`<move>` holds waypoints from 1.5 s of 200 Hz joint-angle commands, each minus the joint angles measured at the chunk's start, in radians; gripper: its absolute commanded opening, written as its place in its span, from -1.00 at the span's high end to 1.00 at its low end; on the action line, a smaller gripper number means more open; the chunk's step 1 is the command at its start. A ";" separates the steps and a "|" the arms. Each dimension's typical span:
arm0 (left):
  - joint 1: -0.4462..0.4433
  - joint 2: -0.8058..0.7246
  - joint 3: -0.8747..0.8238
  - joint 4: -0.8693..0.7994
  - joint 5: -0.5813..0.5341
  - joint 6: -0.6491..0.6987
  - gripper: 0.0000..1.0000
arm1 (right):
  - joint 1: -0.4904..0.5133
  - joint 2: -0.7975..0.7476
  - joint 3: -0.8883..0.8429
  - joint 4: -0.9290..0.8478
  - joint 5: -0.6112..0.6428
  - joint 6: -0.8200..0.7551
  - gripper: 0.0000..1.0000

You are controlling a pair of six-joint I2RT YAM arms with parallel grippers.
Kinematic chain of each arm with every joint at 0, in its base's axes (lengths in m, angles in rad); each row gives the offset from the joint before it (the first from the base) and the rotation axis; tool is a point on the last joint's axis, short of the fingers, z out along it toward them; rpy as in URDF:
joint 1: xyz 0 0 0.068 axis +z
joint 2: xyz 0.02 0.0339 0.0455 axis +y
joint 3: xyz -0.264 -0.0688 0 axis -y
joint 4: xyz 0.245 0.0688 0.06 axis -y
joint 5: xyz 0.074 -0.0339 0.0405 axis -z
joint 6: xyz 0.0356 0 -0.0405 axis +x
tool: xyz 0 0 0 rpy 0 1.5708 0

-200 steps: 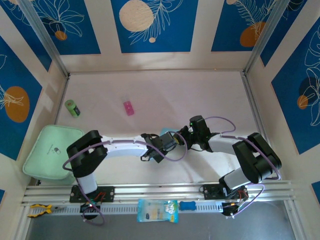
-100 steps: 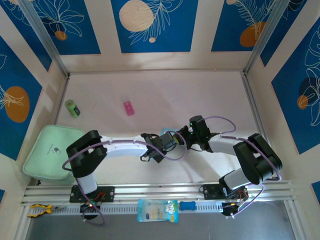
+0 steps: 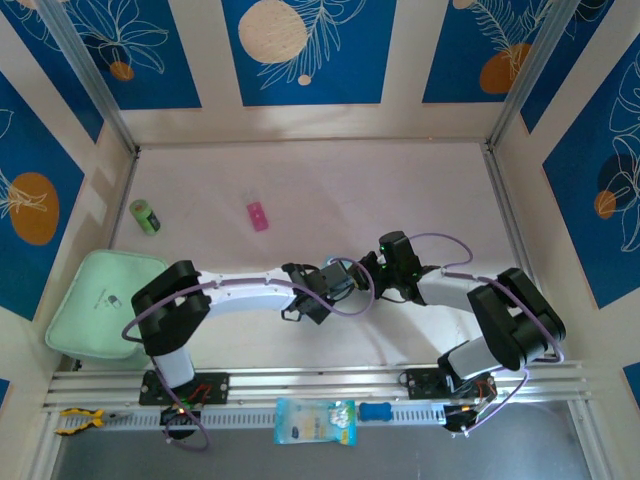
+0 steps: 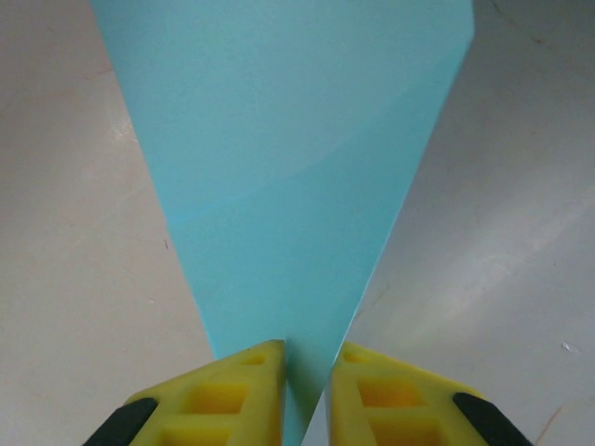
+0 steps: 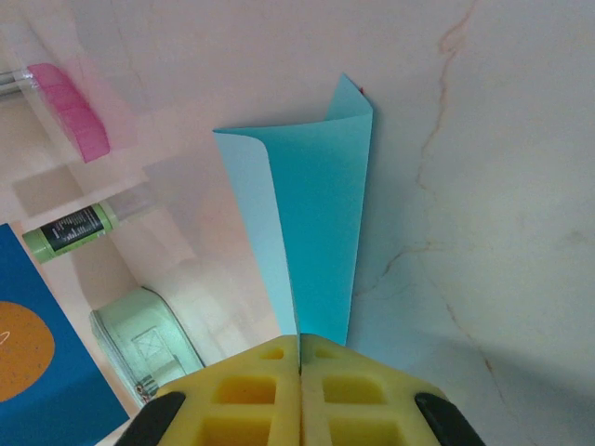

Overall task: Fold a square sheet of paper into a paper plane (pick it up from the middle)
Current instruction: Perform the fifth fold on the wing at the bottom-center of the table.

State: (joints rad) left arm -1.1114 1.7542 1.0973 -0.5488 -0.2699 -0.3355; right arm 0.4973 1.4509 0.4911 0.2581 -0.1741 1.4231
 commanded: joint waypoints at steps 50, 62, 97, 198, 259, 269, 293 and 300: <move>-0.010 0.033 0.039 -0.052 -0.008 -0.017 0.67 | 0.007 -0.021 -0.006 -0.025 0.013 0.012 0.85; -0.010 0.036 0.039 -0.051 -0.009 -0.017 0.66 | 0.008 -0.021 -0.005 -0.025 0.013 0.012 0.85; -0.010 0.036 0.039 -0.050 -0.015 -0.016 0.66 | 0.008 -0.020 -0.005 -0.023 0.013 0.011 0.85; -0.002 0.041 0.034 -0.040 0.004 -0.019 0.95 | 0.008 -0.040 -0.012 -0.041 0.020 -0.010 0.75; 0.063 0.003 -0.013 0.028 0.162 -0.017 1.00 | -0.016 -0.211 -0.027 -0.265 0.111 -0.096 0.34; 0.077 -0.006 -0.023 0.049 0.201 -0.014 1.00 | -0.023 -0.251 -0.035 -0.302 0.128 -0.107 0.29; 0.109 -0.019 -0.041 0.080 0.283 -0.011 1.00 | -0.041 -0.350 -0.056 -0.365 0.151 -0.121 0.24; 0.119 -0.019 -0.047 0.090 0.305 -0.013 1.00 | -0.046 -0.379 -0.064 -0.380 0.157 -0.121 0.24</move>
State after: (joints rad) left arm -1.0229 1.7718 1.0744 -0.4999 -0.0898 -0.3428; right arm 0.4679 1.1522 0.4606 -0.0002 -0.0669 1.3338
